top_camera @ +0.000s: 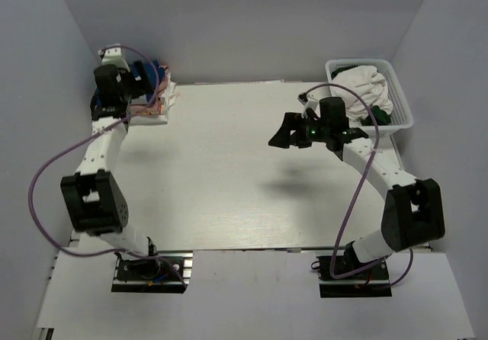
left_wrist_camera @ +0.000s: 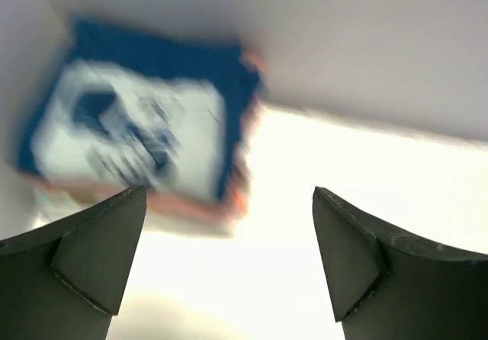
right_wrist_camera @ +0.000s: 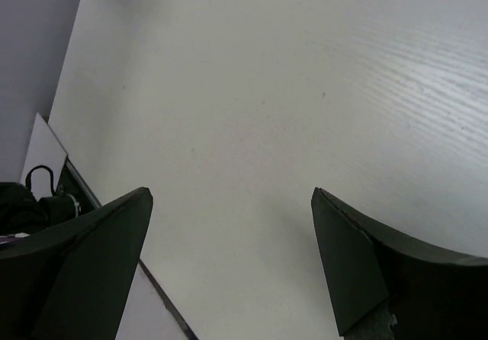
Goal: Fold and stack the t-shirts
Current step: Put the neatly folded tshirt into the corner of the board with the left arm
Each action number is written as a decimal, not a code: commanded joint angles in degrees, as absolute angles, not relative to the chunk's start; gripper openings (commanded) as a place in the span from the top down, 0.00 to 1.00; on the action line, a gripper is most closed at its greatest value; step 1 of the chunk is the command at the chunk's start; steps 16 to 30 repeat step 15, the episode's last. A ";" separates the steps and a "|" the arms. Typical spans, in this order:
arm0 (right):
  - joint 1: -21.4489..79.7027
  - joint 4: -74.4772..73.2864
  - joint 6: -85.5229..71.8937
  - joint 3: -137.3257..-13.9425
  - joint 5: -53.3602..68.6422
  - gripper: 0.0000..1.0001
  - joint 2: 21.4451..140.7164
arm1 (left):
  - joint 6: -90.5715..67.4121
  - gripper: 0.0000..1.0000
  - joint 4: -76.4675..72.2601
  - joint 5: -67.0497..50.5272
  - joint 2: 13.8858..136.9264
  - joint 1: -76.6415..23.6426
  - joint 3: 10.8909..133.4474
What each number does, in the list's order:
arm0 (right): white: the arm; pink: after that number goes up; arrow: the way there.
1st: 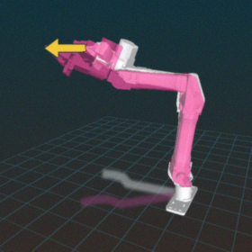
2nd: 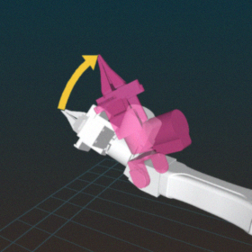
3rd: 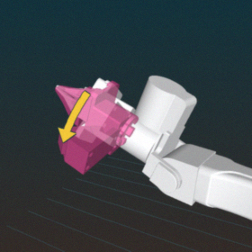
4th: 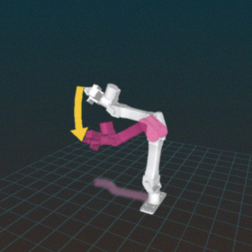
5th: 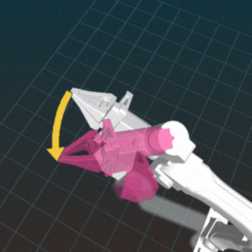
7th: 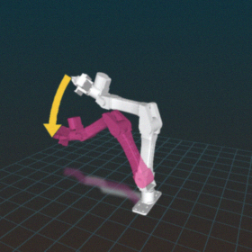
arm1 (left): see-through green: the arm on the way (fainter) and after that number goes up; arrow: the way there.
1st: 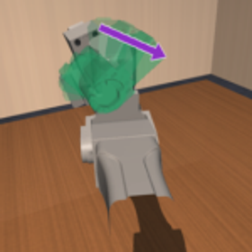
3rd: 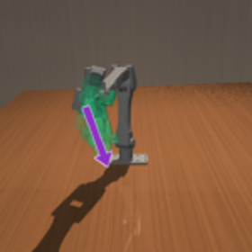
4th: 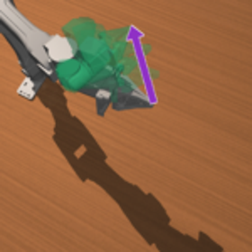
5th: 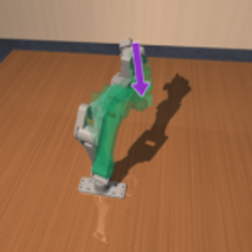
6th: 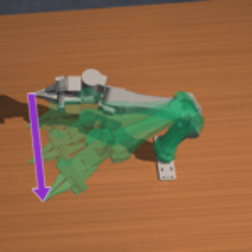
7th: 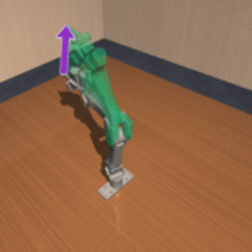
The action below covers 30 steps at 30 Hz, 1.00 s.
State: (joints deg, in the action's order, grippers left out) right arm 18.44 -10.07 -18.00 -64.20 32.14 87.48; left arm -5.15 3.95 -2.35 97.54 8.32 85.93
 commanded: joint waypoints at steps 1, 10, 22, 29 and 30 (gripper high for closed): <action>18.19 -2.29 -21.27 -58.20 33.05 0.09 82.10 | -16.92 0.00 1.60 -5.70 81.20 5.19 69.22; 18.19 6.06 -26.54 -40.18 32.17 0.09 66.63 | -30.05 0.00 5.17 -8.27 43.62 0.62 35.35; 18.19 9.58 -28.21 -32.09 29.62 0.09 62.50 | -32.26 0.00 6.42 -7.46 37.35 0.62 33.92; 18.19 9.58 -28.21 -32.09 29.62 0.09 62.50 | -32.26 0.00 6.42 -7.46 37.35 0.62 33.92; 18.19 9.58 -28.21 -32.09 29.62 0.09 62.50 | -32.26 0.00 6.42 -7.46 37.35 0.62 33.92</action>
